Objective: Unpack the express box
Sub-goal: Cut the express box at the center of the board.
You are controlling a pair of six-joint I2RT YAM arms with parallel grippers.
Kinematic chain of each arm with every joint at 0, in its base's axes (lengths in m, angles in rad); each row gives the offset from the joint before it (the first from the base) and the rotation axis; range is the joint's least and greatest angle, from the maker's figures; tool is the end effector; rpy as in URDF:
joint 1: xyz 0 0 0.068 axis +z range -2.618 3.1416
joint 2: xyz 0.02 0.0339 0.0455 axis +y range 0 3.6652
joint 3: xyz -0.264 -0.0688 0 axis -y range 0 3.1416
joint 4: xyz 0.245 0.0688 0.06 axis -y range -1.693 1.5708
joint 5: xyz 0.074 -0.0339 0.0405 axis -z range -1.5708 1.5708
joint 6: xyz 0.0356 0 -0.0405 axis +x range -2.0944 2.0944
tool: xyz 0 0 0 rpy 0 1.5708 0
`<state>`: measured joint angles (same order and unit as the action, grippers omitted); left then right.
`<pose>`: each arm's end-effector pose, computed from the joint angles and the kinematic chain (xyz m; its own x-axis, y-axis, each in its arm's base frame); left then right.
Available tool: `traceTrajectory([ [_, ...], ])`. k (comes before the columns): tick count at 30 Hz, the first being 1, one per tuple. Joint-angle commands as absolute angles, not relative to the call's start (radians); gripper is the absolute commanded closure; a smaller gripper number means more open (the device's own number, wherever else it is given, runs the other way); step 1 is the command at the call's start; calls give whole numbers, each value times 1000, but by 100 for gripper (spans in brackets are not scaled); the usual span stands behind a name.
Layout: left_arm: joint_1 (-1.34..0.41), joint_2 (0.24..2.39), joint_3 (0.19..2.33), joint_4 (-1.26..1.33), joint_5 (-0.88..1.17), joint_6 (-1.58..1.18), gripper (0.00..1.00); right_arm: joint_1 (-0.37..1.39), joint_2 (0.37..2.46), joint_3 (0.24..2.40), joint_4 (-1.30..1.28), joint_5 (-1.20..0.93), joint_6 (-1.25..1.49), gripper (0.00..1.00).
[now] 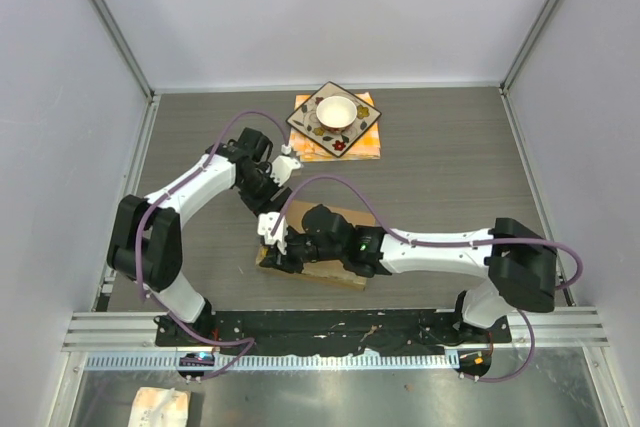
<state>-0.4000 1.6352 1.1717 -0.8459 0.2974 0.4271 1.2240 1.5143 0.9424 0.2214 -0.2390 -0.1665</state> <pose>0.2823 -0.1307 0.2167 -0.6267 0.6950 -0.3525 0.7709 0.6189 -0.1506 0.1095 0.3279 0.2576 0.0489 -0.3385 -0.9397 -0.9950 0.0659 -0.0755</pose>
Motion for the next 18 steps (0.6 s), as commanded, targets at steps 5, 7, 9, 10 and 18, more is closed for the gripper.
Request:
traceTrajectory([
  [5, -393, 1652, 1157, -779, 376, 439, 32, 1209, 1578, 940, 497, -377, -158, 99],
  [7, -393, 1672, 1152, -775, 367, 437, 34, 1209, 1588, 931, 515, -374, -153, 99],
  [9, -393, 1680, 1146, -770, 357, 437, 35, 1209, 1597, 911, 548, -357, -155, 99],
  [10, -393, 1683, 1143, -769, 348, 437, 36, 1207, 1600, 904, 560, -351, -158, 99],
  [18, -394, 1690, 1118, -744, 327, 448, 40, 1190, 1637, 874, 587, -310, -164, 99],
])
